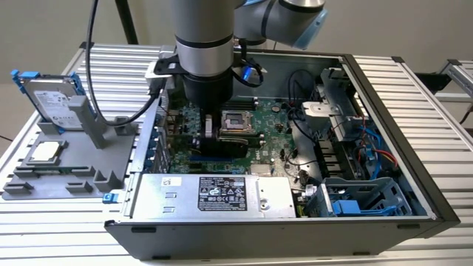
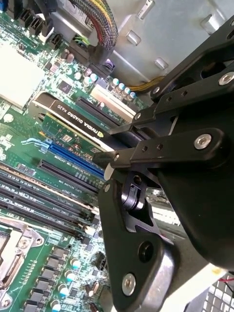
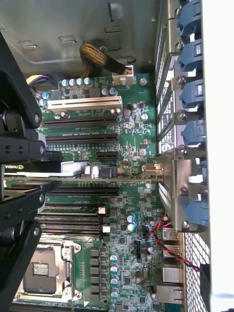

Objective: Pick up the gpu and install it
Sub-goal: 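Insert the gpu into the slot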

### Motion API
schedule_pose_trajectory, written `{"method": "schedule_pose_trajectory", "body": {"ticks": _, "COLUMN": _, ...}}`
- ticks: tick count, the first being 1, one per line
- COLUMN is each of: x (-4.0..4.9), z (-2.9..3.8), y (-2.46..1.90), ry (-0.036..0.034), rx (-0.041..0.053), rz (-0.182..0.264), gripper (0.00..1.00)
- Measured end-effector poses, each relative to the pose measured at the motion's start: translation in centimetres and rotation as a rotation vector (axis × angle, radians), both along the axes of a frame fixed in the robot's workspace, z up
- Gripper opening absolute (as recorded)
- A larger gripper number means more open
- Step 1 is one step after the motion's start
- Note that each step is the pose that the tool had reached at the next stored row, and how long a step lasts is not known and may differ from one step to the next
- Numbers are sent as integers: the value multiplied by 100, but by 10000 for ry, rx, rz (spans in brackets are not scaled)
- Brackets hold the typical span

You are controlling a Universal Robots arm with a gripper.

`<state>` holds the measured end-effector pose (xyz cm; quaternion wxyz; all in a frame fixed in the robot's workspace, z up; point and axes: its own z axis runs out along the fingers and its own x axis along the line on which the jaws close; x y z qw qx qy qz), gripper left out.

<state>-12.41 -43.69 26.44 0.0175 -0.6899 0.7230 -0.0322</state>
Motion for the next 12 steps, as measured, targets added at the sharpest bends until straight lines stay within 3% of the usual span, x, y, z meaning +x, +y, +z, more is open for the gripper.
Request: {"method": "schedule_pose_trajectory", "body": {"ticks": 12, "x": -31, "z": -45, "y": 15, "ry": -31, "rx": -1, "rz": 2, "gripper": 0}}
